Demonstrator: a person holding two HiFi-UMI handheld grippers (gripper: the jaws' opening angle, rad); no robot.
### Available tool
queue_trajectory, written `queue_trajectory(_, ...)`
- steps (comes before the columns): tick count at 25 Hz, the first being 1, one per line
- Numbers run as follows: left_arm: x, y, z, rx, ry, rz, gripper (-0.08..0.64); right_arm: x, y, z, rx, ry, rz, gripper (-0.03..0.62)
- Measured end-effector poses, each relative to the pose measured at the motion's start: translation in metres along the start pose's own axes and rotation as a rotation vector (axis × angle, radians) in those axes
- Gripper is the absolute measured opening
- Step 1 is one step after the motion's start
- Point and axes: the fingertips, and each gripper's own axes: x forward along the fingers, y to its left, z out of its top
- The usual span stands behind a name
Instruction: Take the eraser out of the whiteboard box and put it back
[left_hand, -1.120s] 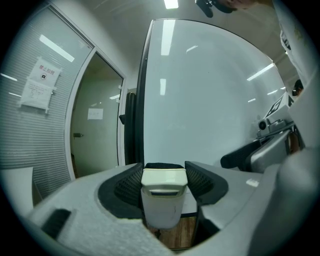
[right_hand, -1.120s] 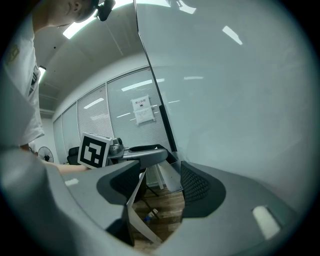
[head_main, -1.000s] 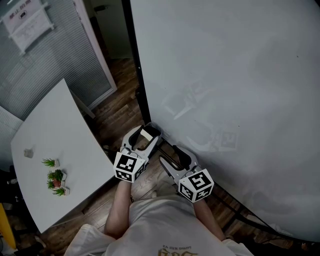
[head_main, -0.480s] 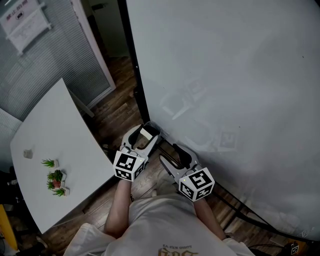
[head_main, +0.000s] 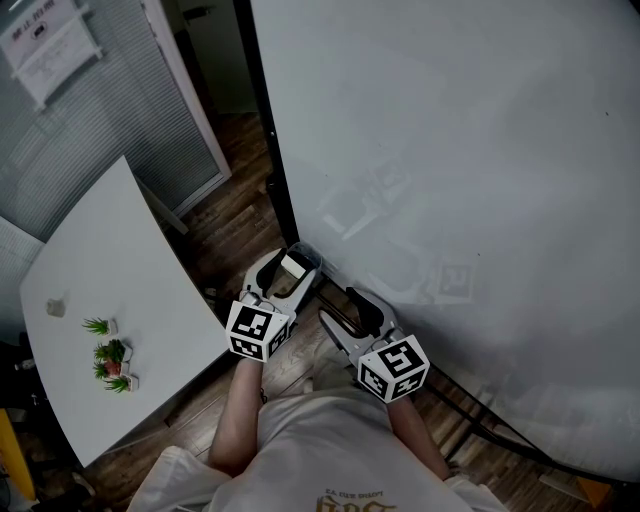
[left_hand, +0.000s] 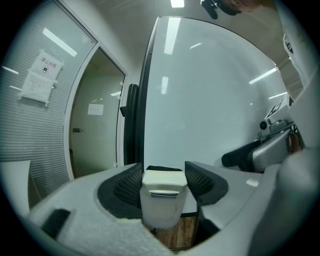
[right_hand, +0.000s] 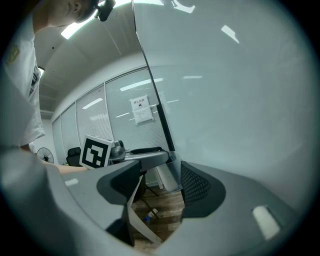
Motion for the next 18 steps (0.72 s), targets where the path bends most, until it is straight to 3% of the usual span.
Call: queue_trajectory(18,-0.018,-0.006,0.013,0.026,-0.025,0.025,0.264,-0.004,0.008,0.004,-0.021,-0.019,0.018,0.258)
